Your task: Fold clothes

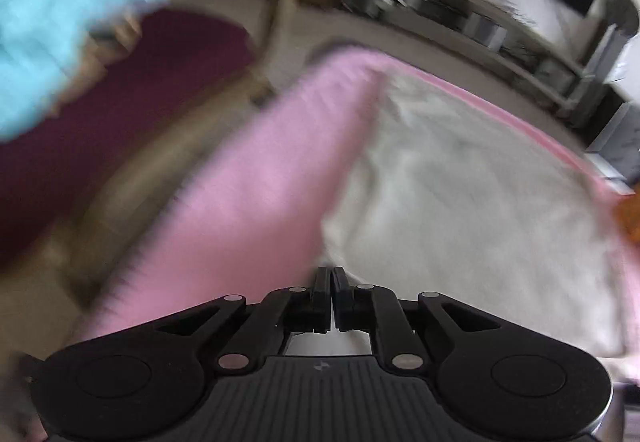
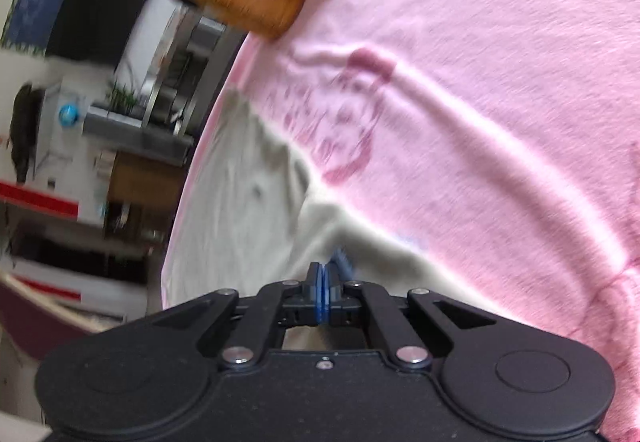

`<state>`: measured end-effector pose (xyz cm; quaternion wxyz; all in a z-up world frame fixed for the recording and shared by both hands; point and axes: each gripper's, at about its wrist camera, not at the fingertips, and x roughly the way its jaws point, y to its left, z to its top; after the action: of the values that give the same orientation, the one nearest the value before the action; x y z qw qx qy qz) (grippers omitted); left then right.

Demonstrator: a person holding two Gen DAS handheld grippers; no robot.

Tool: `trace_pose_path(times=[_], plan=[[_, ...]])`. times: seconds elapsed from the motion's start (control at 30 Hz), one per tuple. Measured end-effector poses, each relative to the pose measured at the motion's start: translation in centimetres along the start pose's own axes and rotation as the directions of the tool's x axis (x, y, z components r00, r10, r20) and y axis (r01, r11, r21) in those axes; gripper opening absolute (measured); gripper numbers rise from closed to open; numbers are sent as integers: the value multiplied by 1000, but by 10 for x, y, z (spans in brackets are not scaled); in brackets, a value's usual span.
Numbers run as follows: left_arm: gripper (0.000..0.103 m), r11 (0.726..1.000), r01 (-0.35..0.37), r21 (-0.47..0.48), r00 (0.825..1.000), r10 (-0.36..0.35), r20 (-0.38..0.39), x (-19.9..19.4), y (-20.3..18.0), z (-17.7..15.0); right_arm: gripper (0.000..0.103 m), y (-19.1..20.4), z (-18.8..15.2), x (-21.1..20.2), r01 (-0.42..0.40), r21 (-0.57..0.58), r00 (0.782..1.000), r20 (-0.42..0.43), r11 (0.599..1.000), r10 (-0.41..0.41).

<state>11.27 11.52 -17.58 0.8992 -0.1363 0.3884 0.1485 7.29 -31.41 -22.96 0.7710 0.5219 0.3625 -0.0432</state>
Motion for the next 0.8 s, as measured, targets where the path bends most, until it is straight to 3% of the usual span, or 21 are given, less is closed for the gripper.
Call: trace_pose_path(times=[0.07, 0.17, 0.33, 0.53, 0.63, 0.8], plan=[[12, 997, -73, -1, 996, 72, 56, -14, 9, 4, 6, 2, -2, -7, 18, -14, 999, 27, 1000, -17], [12, 994, -113, 10, 991, 112, 69, -35, 25, 8, 19, 10, -4, -27, 42, -56, 998, 44, 998, -39], [12, 998, 14, 66, 1000, -13, -24, -68, 37, -10, 20, 20, 1, -62, 14, -115, 1000, -23, 993, -17], [12, 972, 127, 196, 987, -104, -125, -77, 15, -56, 28, 12, -20, -83, -8, -220, 993, -118, 975, -18], [13, 945, 127, 301, 988, -95, -118, -74, -6, -68, 27, 20, -33, -73, 17, -311, 988, -138, 950, -63], [18, 929, 121, 350, 987, -76, -140, -62, -15, -77, 24, 32, -54, -57, 53, -456, 977, -160, 888, -141]])
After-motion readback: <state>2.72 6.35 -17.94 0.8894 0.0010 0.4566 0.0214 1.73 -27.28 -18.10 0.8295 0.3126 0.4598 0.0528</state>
